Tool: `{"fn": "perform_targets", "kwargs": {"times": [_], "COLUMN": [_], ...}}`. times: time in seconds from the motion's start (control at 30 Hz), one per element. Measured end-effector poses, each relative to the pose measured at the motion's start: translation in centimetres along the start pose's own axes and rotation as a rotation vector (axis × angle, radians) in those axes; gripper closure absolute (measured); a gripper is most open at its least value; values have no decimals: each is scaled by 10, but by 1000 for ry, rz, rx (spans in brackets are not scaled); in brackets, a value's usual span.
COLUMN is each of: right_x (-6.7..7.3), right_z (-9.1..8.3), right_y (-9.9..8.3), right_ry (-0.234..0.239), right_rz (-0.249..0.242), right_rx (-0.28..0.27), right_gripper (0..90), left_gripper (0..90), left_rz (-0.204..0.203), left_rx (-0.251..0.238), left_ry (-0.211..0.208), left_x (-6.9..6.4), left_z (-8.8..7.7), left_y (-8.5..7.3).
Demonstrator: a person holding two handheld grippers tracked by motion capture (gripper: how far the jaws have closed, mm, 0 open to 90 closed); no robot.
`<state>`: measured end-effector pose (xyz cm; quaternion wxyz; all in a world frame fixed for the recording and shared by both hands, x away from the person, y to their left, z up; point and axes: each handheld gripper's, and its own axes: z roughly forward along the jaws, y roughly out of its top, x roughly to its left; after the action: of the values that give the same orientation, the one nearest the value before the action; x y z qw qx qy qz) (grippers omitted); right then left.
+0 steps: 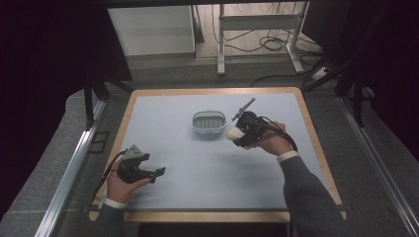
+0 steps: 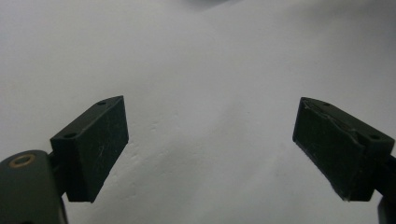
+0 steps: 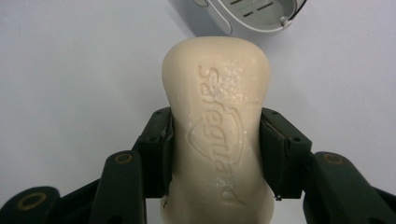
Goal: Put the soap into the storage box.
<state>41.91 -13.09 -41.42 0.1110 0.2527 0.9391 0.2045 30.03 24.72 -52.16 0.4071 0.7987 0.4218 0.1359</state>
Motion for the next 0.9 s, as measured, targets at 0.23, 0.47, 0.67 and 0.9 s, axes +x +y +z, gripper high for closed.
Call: {"fn": "perform_targets", "kwargs": {"times": [0.23,0.47,0.67,0.9], "right_x": [0,-2,-5,-8], "right_z": [1,3,5,9], "right_y": [9,15,19,23], "right_ry": [3,4,1,6], "right_rz": [-10,-15,-25,-29], "right_rx": [-5,-15,-16,-20], "right_gripper": [491,491,491,491], "left_gripper": [110,110,110,110], "left_rz": [0,1,4,3], "left_rx": [-2,2,7,7], "left_ry": [-1,-2,-2,-3], "left_x": [0,-1,-1,-1], "left_z": [0,1,3,2], "left_y": [0,0,0,0]}}
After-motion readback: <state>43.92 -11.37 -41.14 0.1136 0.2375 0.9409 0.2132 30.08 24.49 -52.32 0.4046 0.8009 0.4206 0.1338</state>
